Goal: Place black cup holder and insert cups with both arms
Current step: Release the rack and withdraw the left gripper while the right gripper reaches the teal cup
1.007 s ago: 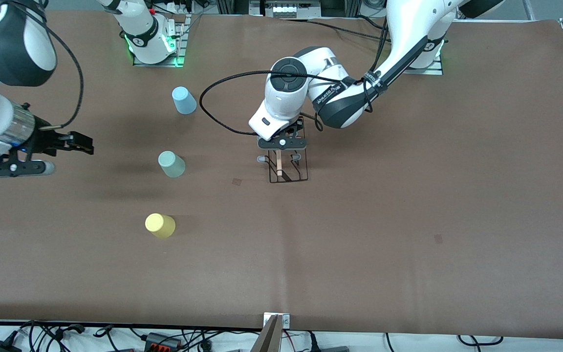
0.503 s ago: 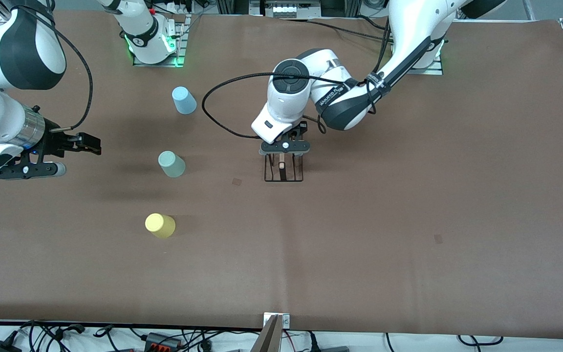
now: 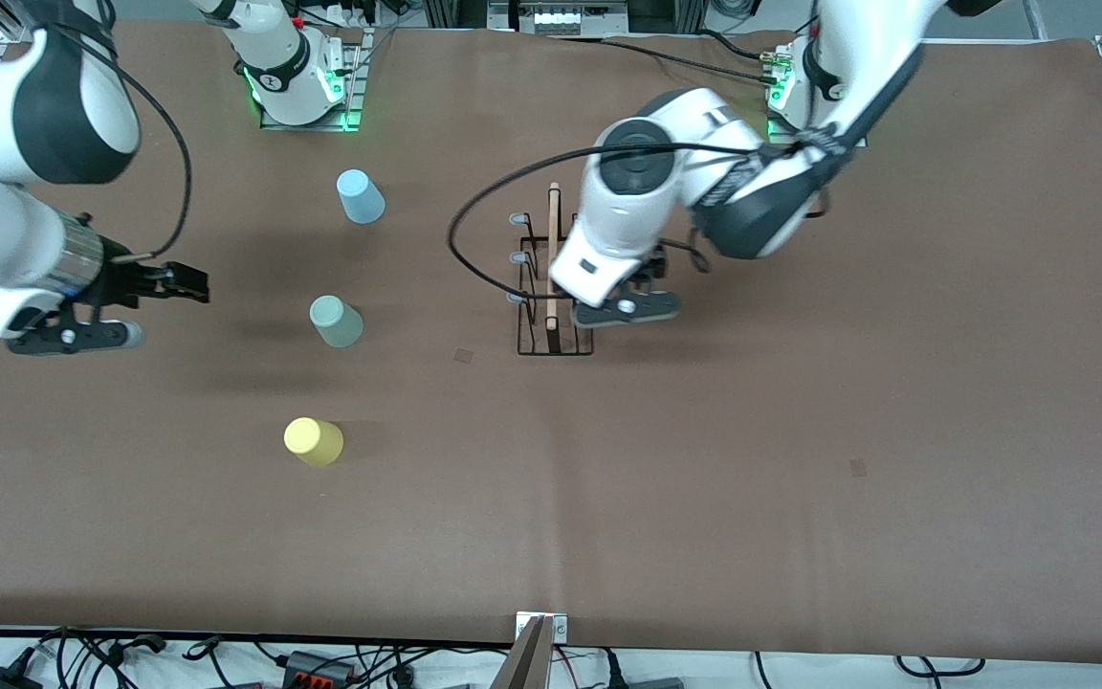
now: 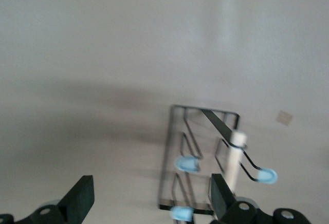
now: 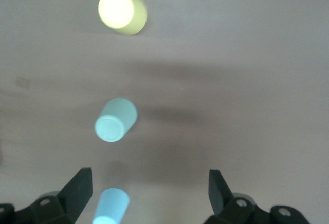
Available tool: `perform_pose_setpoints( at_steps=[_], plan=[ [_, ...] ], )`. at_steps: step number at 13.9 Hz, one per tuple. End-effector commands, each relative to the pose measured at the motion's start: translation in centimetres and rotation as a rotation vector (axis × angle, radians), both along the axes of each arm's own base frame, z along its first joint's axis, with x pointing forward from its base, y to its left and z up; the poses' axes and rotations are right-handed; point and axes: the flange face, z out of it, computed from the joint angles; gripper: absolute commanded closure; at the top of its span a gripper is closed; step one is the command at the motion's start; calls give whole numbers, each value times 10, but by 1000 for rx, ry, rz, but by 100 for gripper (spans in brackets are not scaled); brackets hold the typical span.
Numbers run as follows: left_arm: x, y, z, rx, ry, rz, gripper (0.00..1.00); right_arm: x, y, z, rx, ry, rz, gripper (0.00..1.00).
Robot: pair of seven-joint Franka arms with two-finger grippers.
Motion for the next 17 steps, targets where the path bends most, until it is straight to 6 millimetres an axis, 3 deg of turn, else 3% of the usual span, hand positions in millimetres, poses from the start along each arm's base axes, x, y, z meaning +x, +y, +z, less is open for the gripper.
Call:
perform_pose_setpoints(
  at_steps=[1, 2, 4, 5, 8, 10, 11, 14, 17],
  plan=[
    [22, 74, 32, 44, 19, -108, 0, 5, 34, -53, 14, 53, -28, 0],
    [25, 93, 45, 51, 13, -155, 0, 6, 37, -68, 11, 59, -30, 0],
    [39, 150, 62, 68, 33, -170, 0, 3, 48, -104, -10, 97, -74, 0],
    [44, 184, 76, 45, 49, -193, 0, -2, 60, -123, -26, 121, -93, 0],
    [51, 305, 112, 30, 63, -262, 0, -22, 61, -170, -41, 138, -125, 0],
    [49, 368, 137, 41, 24, -322, 0, -32, 62, -187, -12, 159, -161, 0],
    [47, 391, 143, 41, 18, -293, 0, -38, 66, -196, 9, 174, -181, 0],
    [23, 400, 143, 49, 59, -252, 0, -42, 80, -204, 11, 180, -172, 0],
    [20, 402, 148, 63, 15, -140, 0, -45, 85, -219, 4, 193, -165, 0]
  ],
)
